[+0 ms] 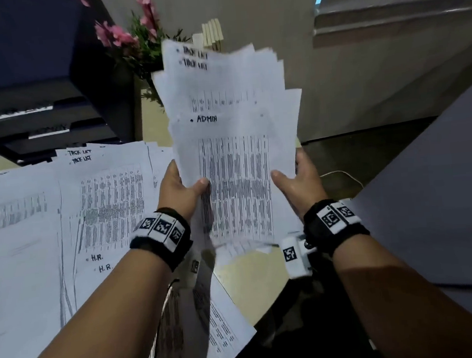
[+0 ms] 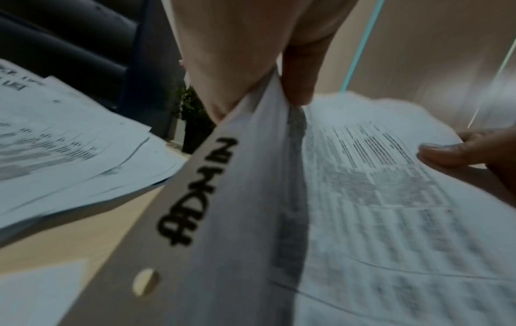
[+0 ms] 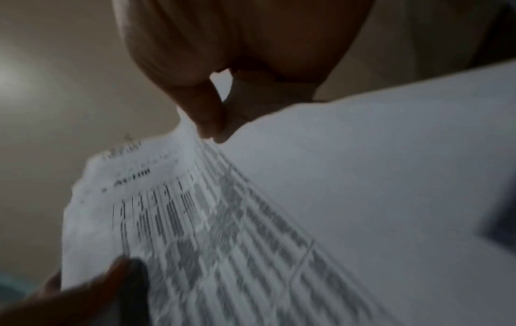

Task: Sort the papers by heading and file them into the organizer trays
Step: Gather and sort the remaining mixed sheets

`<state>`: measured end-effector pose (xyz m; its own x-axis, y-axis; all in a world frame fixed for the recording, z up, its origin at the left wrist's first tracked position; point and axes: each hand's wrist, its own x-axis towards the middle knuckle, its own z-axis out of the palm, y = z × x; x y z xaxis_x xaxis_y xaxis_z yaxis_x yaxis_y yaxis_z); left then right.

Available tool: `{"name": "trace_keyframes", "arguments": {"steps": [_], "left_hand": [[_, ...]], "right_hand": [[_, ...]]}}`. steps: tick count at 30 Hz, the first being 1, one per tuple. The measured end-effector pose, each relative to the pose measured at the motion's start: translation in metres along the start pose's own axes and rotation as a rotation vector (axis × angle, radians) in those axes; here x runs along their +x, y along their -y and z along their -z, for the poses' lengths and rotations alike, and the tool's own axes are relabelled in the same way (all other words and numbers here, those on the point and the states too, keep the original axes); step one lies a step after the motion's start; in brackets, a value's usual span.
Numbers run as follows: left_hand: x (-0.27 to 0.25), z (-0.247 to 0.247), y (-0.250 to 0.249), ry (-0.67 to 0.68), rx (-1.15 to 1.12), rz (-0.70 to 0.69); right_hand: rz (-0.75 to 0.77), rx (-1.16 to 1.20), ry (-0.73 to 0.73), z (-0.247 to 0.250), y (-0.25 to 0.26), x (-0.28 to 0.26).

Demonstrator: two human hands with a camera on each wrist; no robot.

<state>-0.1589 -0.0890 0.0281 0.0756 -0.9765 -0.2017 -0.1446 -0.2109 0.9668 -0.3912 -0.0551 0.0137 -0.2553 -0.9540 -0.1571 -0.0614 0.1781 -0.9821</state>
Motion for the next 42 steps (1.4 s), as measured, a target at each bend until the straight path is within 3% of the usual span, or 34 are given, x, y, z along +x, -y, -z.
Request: {"name": "trace_keyframes", "arguments": {"steps": [4,8,12,15,17,19,23,26,29,31,37,42], "left_hand": [[0.000,-0.006,-0.022,-0.078,-0.064,-0.115],[-0.003,0.003,-0.032,-0.070,-0.142,-0.152],[-0.011,0.008,-0.030,-0.013,-0.231,-0.125],[-0.008,0.007,-0.030,-0.024,-0.296,-0.122],[-0.008,0.003,-0.033,-0.020,-0.293,-0.139],[-0.010,-0.003,-0.039,0.008,-0.270,-0.170],[0.001,-0.008,-0.030,-0.034,-0.322,-0.157],[0.022,-0.005,0.007,-0.143,-0.026,0.021],[0.026,-0.009,0.050,0.067,0.684,0.176],[0.020,-0.014,0.065,0.159,0.995,0.160],[0.006,-0.029,0.065,0.261,0.893,0.177],[-0.021,-0.016,0.063,0.335,0.776,0.359]], "right_hand": [[0.088,-0.066,-0.089,-0.009,0.025,-0.007],[0.137,-0.013,-0.114,-0.008,0.026,-0.011],[0.030,0.049,-0.121,-0.003,0.022,-0.013],[0.090,0.237,-0.138,0.000,0.023,-0.012],[-0.012,0.279,-0.161,0.002,0.018,-0.007],[-0.100,0.216,-0.164,0.001,0.012,-0.006],[-0.006,0.072,-0.254,0.005,0.021,-0.008],[0.054,-0.015,-0.374,0.022,0.019,-0.002],[0.013,-0.034,-0.362,0.040,0.001,0.001],[-0.083,-0.063,-0.354,0.049,-0.016,0.002],[-0.263,-0.215,-0.355,0.060,-0.059,0.001],[-0.302,-0.305,-0.319,0.053,-0.074,0.004]]}}
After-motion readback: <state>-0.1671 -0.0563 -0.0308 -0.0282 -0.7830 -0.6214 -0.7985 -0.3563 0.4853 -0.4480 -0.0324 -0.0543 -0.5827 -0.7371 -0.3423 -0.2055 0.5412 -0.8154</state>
